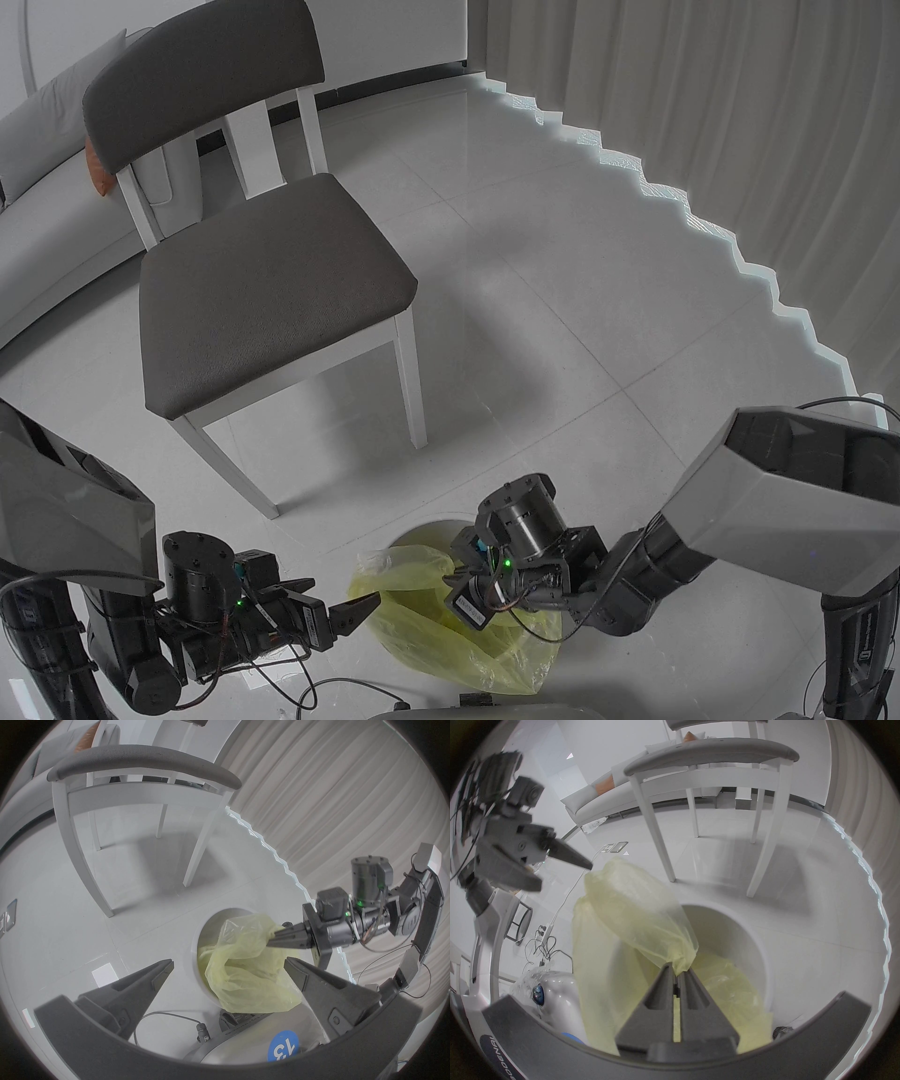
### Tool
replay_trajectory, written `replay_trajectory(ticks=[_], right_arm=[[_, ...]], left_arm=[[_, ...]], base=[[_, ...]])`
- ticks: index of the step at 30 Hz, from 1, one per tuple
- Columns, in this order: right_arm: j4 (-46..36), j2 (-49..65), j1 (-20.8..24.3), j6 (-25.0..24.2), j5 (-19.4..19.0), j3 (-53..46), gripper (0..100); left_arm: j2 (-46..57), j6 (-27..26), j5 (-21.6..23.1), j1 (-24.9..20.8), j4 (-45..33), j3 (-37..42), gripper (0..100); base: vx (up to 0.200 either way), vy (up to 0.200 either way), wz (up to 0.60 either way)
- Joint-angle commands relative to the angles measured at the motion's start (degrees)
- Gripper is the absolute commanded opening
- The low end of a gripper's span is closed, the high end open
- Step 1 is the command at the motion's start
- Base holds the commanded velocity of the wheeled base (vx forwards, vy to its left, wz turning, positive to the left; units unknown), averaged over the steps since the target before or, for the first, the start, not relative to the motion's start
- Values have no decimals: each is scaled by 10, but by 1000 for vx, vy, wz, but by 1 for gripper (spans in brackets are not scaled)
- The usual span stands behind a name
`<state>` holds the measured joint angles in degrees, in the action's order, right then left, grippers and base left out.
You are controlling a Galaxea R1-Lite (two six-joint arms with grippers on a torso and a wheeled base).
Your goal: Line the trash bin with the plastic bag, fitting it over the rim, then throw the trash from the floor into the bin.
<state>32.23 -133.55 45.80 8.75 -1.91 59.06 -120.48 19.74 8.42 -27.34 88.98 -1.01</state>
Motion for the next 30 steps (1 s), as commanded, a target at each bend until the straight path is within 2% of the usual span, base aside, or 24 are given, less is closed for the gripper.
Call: replay_trajectory(ticks=[1, 11, 17, 24, 30], right_arm=[[-59, 29, -26, 0, 0, 75, 0], [-172, 28, -51, 10, -5, 222, 0], [-192, 0, -62, 18, -15, 283, 0], [-206, -35, -74, 67, -15, 322, 0], [-207, -50, -79, 86, -15, 359, 0]], left_arm=[[16, 6, -2, -6, 10, 10, 100], [19, 11, -13, -12, 10, 10, 100], [19, 13, -14, -15, 10, 10, 100], [18, 14, -18, -15, 9, 10, 100], [34, 14, -19, -16, -21, 10, 100]], base=[[0, 0, 0], [0, 0, 0], [0, 0, 0], [0, 0, 0], [0, 0, 0]])
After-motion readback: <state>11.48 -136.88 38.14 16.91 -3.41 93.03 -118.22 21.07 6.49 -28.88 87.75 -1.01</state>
